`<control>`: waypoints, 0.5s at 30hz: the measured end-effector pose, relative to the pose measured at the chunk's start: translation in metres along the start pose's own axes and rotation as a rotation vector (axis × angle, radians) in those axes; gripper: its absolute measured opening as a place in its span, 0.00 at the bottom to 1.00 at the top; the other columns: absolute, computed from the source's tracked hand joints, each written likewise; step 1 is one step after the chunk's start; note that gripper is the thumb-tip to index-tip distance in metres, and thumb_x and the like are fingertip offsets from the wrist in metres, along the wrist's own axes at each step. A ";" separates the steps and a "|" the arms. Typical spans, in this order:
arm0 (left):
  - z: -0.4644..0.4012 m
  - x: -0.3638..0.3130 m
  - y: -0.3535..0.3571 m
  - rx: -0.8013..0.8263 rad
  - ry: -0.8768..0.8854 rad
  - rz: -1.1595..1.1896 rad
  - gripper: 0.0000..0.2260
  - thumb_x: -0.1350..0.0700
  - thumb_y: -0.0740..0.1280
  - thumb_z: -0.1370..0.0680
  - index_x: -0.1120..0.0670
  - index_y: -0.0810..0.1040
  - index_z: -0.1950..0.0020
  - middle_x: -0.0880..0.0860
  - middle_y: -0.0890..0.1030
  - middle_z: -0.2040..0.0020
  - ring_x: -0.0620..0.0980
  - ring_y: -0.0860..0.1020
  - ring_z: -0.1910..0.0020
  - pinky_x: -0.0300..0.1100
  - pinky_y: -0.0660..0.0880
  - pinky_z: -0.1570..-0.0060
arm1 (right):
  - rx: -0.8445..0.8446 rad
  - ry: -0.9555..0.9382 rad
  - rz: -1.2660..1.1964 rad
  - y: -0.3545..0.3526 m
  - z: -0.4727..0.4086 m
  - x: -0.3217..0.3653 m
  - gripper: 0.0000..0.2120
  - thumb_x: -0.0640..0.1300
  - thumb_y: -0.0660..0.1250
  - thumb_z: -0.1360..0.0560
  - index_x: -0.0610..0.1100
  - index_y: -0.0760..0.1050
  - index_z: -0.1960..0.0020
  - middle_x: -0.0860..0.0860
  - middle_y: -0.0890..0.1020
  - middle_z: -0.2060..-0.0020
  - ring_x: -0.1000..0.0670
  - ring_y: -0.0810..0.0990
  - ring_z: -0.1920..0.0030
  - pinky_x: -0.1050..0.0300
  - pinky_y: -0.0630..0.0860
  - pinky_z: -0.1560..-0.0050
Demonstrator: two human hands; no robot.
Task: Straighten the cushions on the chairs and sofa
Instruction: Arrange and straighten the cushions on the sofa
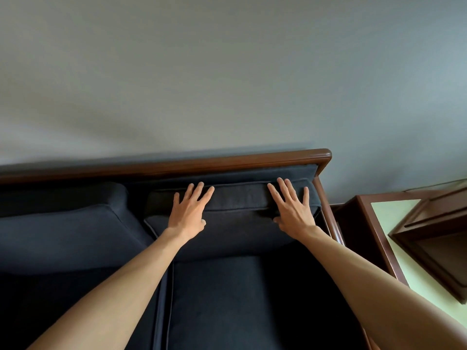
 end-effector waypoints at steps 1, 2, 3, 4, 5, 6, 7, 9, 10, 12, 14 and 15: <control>-0.003 0.001 -0.001 0.006 0.001 0.008 0.43 0.56 0.72 0.25 0.45 0.46 0.20 0.52 0.48 0.19 0.55 0.46 0.21 0.61 0.54 0.26 | 0.008 0.002 0.005 0.000 -0.003 -0.001 0.49 0.49 0.71 0.25 0.49 0.39 0.19 0.45 0.42 0.20 0.43 0.37 0.20 0.28 0.43 0.27; -0.008 0.002 -0.003 0.018 0.000 0.016 0.43 0.56 0.72 0.25 0.45 0.46 0.20 0.52 0.48 0.19 0.55 0.47 0.21 0.60 0.54 0.26 | 0.024 0.000 0.015 0.000 -0.008 -0.002 0.48 0.49 0.71 0.25 0.49 0.39 0.19 0.45 0.42 0.20 0.43 0.38 0.20 0.28 0.43 0.27; -0.014 0.003 -0.005 0.039 -0.004 0.023 0.43 0.55 0.72 0.25 0.45 0.47 0.20 0.51 0.49 0.19 0.55 0.47 0.21 0.60 0.55 0.26 | 0.049 -0.003 0.027 -0.001 -0.015 -0.004 0.48 0.49 0.70 0.24 0.49 0.38 0.19 0.45 0.41 0.20 0.44 0.38 0.20 0.28 0.44 0.27; -0.021 0.004 -0.008 0.068 -0.009 0.025 0.43 0.55 0.73 0.26 0.44 0.47 0.20 0.51 0.50 0.19 0.54 0.48 0.21 0.59 0.55 0.26 | 0.080 -0.006 0.036 -0.002 -0.023 -0.006 0.48 0.50 0.70 0.24 0.50 0.37 0.20 0.46 0.41 0.20 0.44 0.37 0.20 0.28 0.45 0.27; -0.028 0.005 -0.009 0.096 -0.012 0.021 0.44 0.54 0.74 0.26 0.44 0.47 0.20 0.51 0.50 0.19 0.54 0.49 0.21 0.59 0.56 0.26 | 0.112 -0.007 0.036 -0.003 -0.031 -0.008 0.48 0.51 0.70 0.24 0.50 0.37 0.20 0.46 0.41 0.20 0.44 0.37 0.20 0.27 0.45 0.27; -0.032 0.004 -0.009 0.118 -0.017 0.014 0.45 0.54 0.75 0.27 0.44 0.47 0.20 0.51 0.50 0.19 0.54 0.49 0.21 0.59 0.57 0.27 | 0.139 -0.005 0.029 -0.002 -0.038 -0.009 0.49 0.51 0.70 0.24 0.51 0.37 0.20 0.47 0.41 0.20 0.45 0.37 0.20 0.27 0.44 0.28; -0.035 0.004 -0.008 0.126 -0.023 0.013 0.46 0.54 0.75 0.27 0.43 0.47 0.20 0.51 0.50 0.19 0.54 0.49 0.21 0.60 0.57 0.27 | 0.154 -0.001 0.022 -0.001 -0.042 -0.010 0.49 0.51 0.71 0.24 0.51 0.36 0.20 0.47 0.41 0.20 0.45 0.37 0.20 0.26 0.44 0.28; -0.035 0.004 -0.004 0.121 -0.026 0.026 0.45 0.55 0.74 0.27 0.43 0.46 0.20 0.51 0.49 0.19 0.55 0.48 0.21 0.60 0.56 0.26 | 0.160 0.002 0.018 0.002 -0.043 -0.010 0.49 0.50 0.71 0.24 0.51 0.36 0.20 0.47 0.41 0.20 0.44 0.37 0.20 0.25 0.45 0.28; -0.033 0.004 -0.002 0.116 -0.024 0.028 0.45 0.55 0.73 0.26 0.43 0.45 0.20 0.51 0.48 0.19 0.55 0.47 0.21 0.60 0.55 0.26 | 0.153 0.001 0.021 0.003 -0.041 -0.010 0.49 0.50 0.71 0.24 0.51 0.36 0.20 0.46 0.41 0.20 0.44 0.37 0.20 0.25 0.45 0.27; -0.031 0.004 0.001 0.116 -0.020 0.030 0.44 0.56 0.72 0.25 0.43 0.43 0.20 0.51 0.46 0.19 0.55 0.45 0.21 0.60 0.53 0.25 | 0.139 -0.005 0.029 0.004 -0.039 -0.011 0.49 0.50 0.70 0.24 0.51 0.36 0.20 0.46 0.40 0.20 0.44 0.37 0.21 0.25 0.45 0.27; -0.029 0.004 0.003 0.130 -0.021 0.033 0.45 0.56 0.71 0.24 0.44 0.42 0.20 0.51 0.44 0.19 0.55 0.43 0.21 0.61 0.50 0.25 | 0.148 -0.006 0.024 0.003 -0.039 -0.010 0.49 0.50 0.70 0.24 0.51 0.36 0.20 0.46 0.40 0.20 0.44 0.36 0.21 0.26 0.44 0.27; -0.029 0.003 0.004 0.130 -0.022 0.035 0.45 0.57 0.71 0.24 0.44 0.41 0.20 0.51 0.43 0.19 0.55 0.43 0.21 0.61 0.50 0.25 | 0.154 -0.006 0.024 0.003 -0.039 -0.010 0.50 0.50 0.71 0.24 0.51 0.36 0.20 0.46 0.40 0.20 0.44 0.36 0.21 0.26 0.44 0.28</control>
Point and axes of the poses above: each hand's wrist, its own z-axis away from the middle knuckle, its own y-axis out of the palm, x = y × z, the point moved 7 cm from there along -z, towards the middle knuckle
